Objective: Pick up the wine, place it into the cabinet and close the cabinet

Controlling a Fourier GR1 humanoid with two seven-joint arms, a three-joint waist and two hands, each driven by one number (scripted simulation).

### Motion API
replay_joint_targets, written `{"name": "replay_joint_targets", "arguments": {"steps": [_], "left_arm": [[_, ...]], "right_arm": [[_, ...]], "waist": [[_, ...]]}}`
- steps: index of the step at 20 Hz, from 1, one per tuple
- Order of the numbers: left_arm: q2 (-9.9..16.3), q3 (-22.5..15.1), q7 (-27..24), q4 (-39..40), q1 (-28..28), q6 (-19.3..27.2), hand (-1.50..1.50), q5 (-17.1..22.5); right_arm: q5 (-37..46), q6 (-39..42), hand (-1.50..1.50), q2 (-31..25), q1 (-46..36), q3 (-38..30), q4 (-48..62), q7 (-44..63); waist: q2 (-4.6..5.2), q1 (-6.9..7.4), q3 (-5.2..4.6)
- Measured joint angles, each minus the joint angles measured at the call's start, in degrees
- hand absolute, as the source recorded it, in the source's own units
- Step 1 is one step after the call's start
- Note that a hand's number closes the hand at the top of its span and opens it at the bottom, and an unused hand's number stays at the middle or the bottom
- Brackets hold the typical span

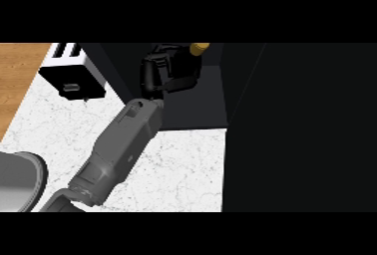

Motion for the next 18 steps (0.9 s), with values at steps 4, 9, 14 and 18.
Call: {"name": "replay_joint_targets", "arguments": {"steps": [4,9,14,18], "left_arm": [[0.1,2.4,-0.5,3.8,-2.9,-1.5,1.50,0.5],[-0.2,5.6,-1.4,6.6,-4.6,-2.7,1.50,3.2],[-0.3,6.6,-1.9,8.3,-5.5,-4.9,1.50,5.6],[-0.2,7.1,-3.8,9.9,-6.2,-6.2,1.50,6.6]], "right_arm": [[-0.3,0.0,-1.50,-0.4,0.0,-0.6,0.0,0.7],[-0.4,-0.3,-1.50,0.1,-0.8,0.6,0.1,0.7],[-0.3,-0.1,-1.50,1.0,0.0,1.5,0.4,-0.8],[-0.2,-0.6,-1.50,1.0,-1.2,2.7,0.6,0.0]], "waist": [[0.00,0.05,0.01],[-0.03,-0.45,0.09],[-0.25,-0.62,0.25],[-0.30,-0.77,0.36]]}}
